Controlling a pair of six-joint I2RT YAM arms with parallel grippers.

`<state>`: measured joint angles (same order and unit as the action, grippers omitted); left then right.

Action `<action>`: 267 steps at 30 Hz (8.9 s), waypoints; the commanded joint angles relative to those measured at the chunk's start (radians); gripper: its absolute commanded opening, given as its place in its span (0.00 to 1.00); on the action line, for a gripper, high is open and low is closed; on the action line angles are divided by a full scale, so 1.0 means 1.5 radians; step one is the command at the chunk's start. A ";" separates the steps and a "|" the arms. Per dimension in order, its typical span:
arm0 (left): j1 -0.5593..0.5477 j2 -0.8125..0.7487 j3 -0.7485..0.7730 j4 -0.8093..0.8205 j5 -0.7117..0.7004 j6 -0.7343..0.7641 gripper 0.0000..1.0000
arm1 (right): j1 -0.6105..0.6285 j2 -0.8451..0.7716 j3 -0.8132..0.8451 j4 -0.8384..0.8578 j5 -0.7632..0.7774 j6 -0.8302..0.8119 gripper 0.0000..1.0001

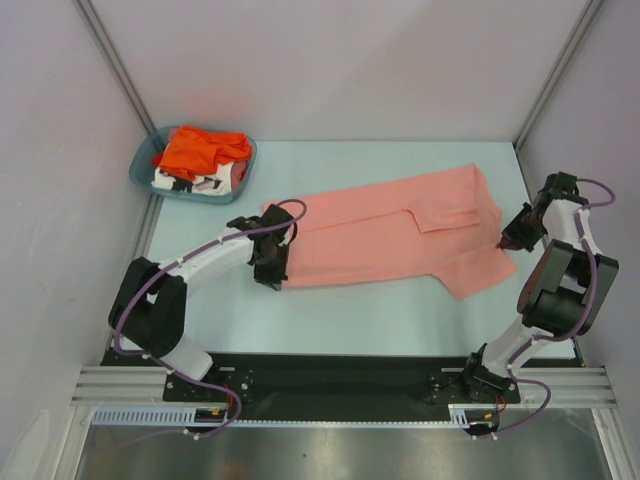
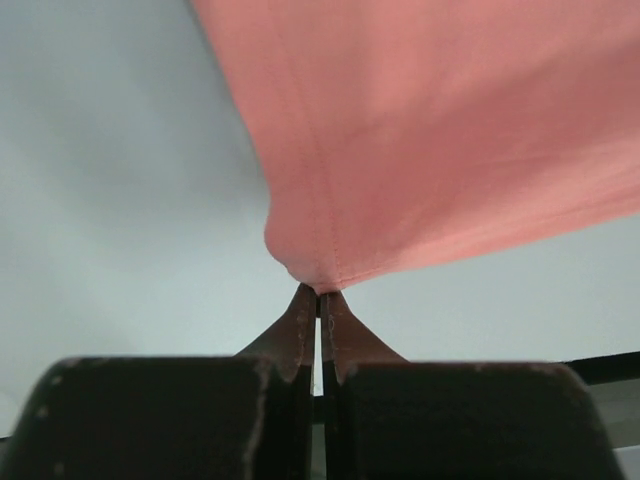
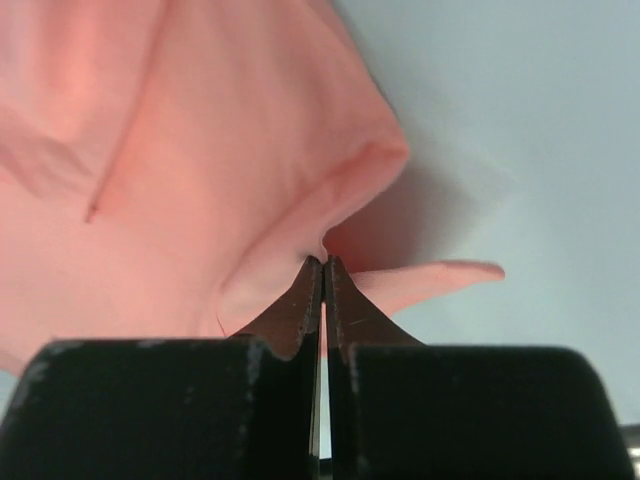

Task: Fold and stack the t-shirts
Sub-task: Fold the tshirt

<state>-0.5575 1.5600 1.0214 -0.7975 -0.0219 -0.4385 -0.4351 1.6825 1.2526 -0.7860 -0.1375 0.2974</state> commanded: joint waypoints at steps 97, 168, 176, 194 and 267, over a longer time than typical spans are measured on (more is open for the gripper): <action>0.191 0.443 0.523 -0.147 -0.030 0.092 0.00 | 0.045 0.479 0.490 0.170 -0.303 0.316 0.01; 0.191 0.208 0.225 0.006 0.092 -0.006 0.58 | -0.049 0.290 0.212 0.109 -0.244 0.073 0.68; 0.212 0.236 0.232 0.035 0.144 -0.011 0.45 | -0.052 0.307 0.223 0.103 -0.246 0.074 0.65; 0.212 0.251 0.196 0.048 0.187 -0.018 0.14 | -0.046 0.319 0.227 0.112 -0.236 0.082 0.52; 0.155 0.256 0.351 0.043 0.322 0.037 0.18 | 0.041 0.248 0.281 0.065 -0.171 0.118 0.00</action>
<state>-0.2890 1.8915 1.5028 -0.8070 0.3233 -0.3843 -0.3813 2.0861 1.7271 -0.7895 -0.3218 0.3920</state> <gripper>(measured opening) 0.186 0.061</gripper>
